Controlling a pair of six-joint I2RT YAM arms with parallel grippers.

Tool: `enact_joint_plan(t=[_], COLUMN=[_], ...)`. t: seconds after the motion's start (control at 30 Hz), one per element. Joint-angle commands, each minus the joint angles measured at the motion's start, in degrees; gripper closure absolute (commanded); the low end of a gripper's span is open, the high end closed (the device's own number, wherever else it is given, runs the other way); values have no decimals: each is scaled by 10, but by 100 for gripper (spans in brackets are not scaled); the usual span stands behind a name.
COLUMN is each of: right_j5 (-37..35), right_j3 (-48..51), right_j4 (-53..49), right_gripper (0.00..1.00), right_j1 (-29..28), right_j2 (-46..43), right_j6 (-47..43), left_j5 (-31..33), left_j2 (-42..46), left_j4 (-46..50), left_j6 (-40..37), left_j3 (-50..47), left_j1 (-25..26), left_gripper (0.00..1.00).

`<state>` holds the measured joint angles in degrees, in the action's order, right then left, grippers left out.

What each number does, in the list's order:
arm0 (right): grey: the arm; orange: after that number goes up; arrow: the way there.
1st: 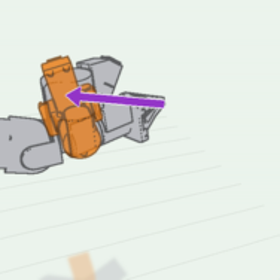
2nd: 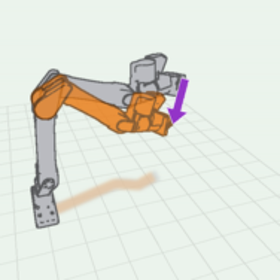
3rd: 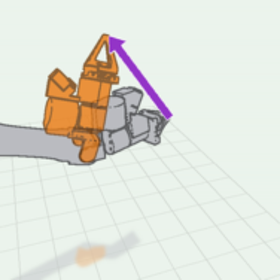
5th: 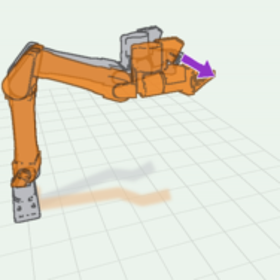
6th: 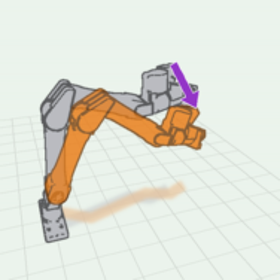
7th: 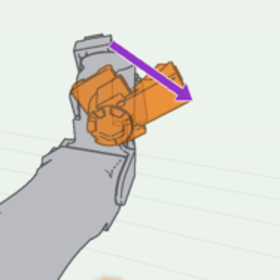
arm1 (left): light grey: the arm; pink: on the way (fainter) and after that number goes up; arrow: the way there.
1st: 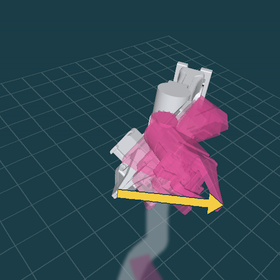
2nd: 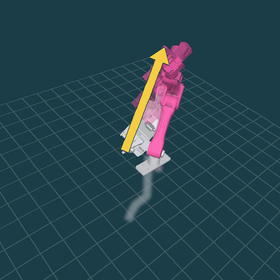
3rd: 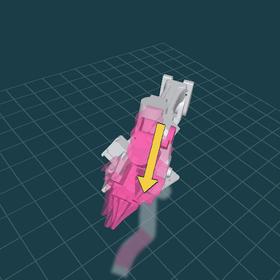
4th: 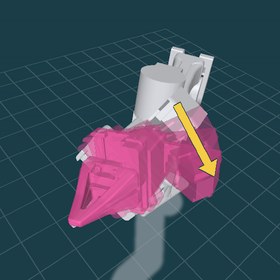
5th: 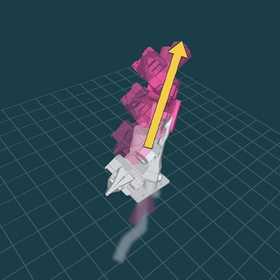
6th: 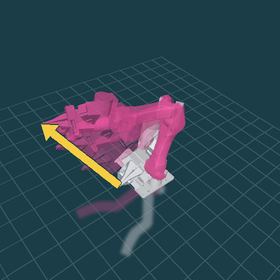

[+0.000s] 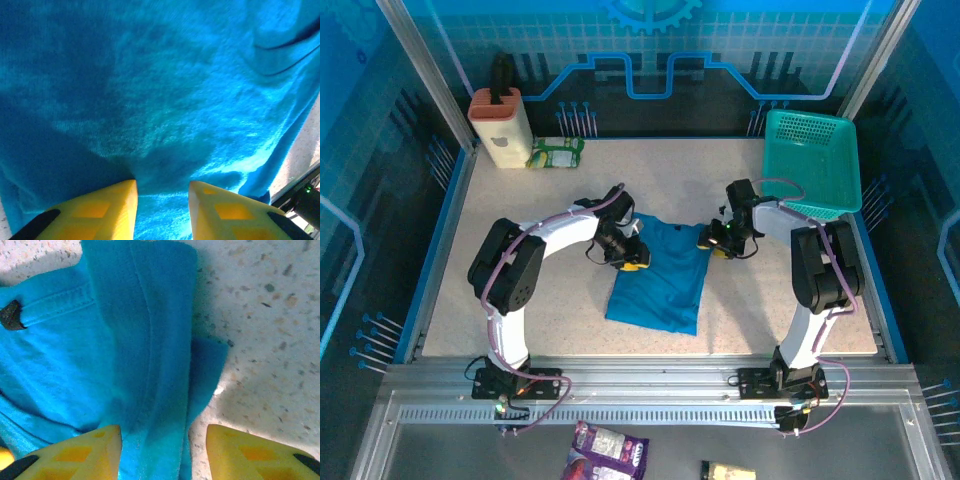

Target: Fold the inside-out t-shirt

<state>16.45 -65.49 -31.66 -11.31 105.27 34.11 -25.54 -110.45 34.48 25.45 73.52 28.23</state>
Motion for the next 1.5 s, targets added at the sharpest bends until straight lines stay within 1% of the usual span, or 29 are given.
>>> enact_joint_plan(t=[0.0, 0.07, 0.23, 0.4, 0.57, 0.67, 0.73, 0.77, 0.83, 0.93, 1.0, 1.07, 1.13, 1.17, 1.33, 1.47], right_j5=[7, 5, 14, 17, 10, 5, 2, 0, -1, 13, 14, 14, 17, 18, 6, 12], right_j3=[1, 4, 6, 4, -14, -32, -52, -68, -100, -162, -207, -246, -277, -290, -349, -362], right_j4=[16, 23, 42, 48, 35, 24, 13, 7, -6, -37, -62, -81, -95, -97, -133, -141], right_gripper=[52, 53, 58, 73, 83, 91, 98, 100, 100, 100, 100, 100, 100, 100, 100, 100], right_j1=[-11, -12, -16, -16, -16, -15, -14, -13, -13, -14, -15, -16, -16, -16, -14, -13], right_j2=[21, 28, 41, 31, 29, 38, 51, 59, 79, 118, 146, 172, 196, 205, 242, 245], right_j6=[13, 16, 18, 23, 15, 2, -14, -28, -60, -118, -149, -178, -200, -210, -234, -231], left_j5=[-3, 4, 6, 7, 8, 6, 1, -1, 2, 28, 60, 121, 167, 180, 191, 195], left_j2=[-13, -16, -19, -19, -14, -4, 9, 21, 47, 84, 98, 102, 89, 77, 21, -19], left_j4=[-1, 1, -3, -2, -2, -11, -28, -40, -63, -75, -68, -54, -39, -36, -39, -45], left_j6=[-14, -15, -15, -15, -14, -5, 7, 15, 30, 46, 48, 44, 32, 30, 38, 44], left_j3=[-13, -16, -26, -31, -34, -41, -53, -61, -77, -83, -76, -63, -42, -31, 18, 52], left_j1=[-1, -1, -4, -5, -5, -5, -5, -5, -5, -16, -30, -43, -50, -55, -73, -76], left_gripper=[67, 67, 68, 68, 68, 68, 68, 68, 68, 64, 62, 60, 58, 57, 54, 53])
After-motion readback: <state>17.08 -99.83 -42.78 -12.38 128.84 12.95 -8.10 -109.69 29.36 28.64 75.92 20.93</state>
